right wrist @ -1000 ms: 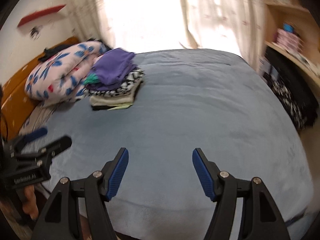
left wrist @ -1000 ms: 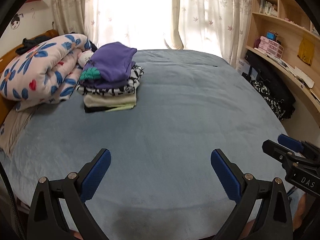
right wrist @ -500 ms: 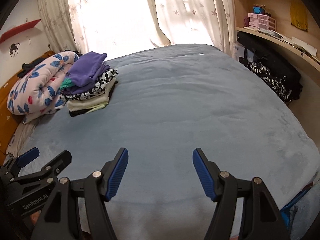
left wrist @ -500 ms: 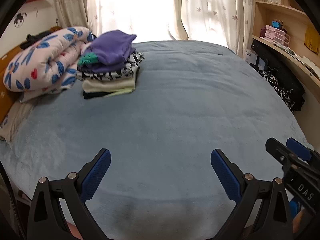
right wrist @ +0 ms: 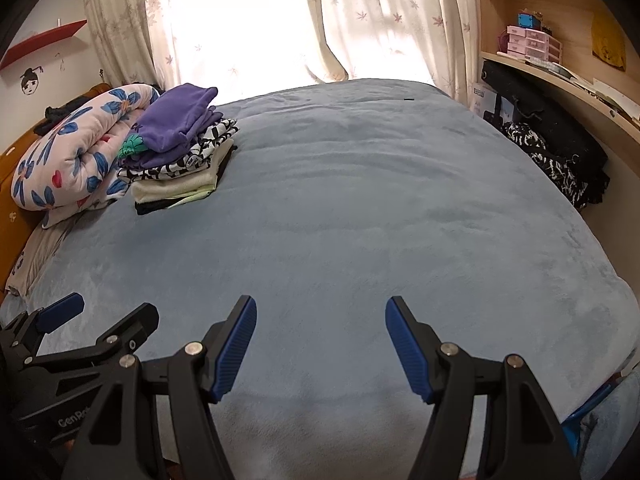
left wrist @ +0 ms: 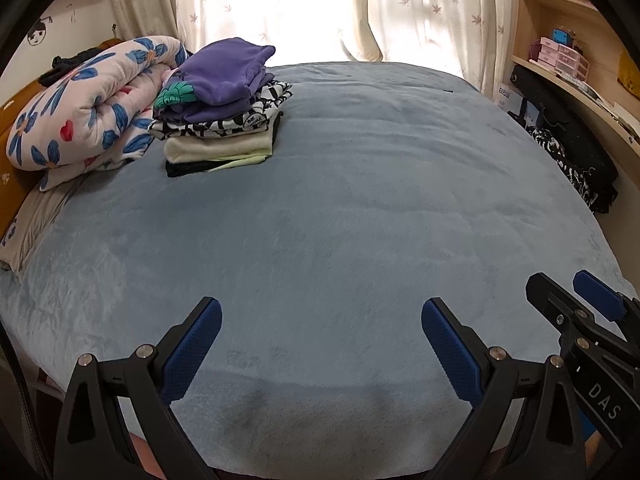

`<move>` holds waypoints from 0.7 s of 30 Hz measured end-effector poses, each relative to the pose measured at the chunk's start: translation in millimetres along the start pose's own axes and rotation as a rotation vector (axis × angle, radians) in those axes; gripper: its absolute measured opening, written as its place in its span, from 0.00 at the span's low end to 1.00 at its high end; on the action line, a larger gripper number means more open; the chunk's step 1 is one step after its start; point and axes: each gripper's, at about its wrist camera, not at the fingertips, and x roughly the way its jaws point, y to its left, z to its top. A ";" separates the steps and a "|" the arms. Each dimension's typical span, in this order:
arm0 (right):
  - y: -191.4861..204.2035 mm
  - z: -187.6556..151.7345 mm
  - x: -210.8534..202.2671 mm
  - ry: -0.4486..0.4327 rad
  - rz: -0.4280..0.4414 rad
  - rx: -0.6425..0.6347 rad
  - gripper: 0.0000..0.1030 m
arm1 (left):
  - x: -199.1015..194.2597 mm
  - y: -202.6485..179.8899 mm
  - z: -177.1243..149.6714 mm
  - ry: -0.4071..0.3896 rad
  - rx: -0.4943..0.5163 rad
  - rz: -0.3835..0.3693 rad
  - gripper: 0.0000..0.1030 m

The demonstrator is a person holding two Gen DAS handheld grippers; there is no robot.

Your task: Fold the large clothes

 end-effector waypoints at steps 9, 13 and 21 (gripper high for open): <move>7.0 -2.6 -0.8 -0.009 -0.008 -0.016 0.65 | 2.5 6.3 -4.3 0.020 -0.029 0.001 0.97; 10.1 -3.8 -1.1 -0.015 -0.018 -0.025 0.65 | 1.6 7.5 -5.2 0.013 -0.033 0.017 0.97; 10.2 -3.5 -1.0 -0.015 -0.016 -0.025 0.65 | 0.4 10.7 -8.3 0.017 -0.053 0.015 0.97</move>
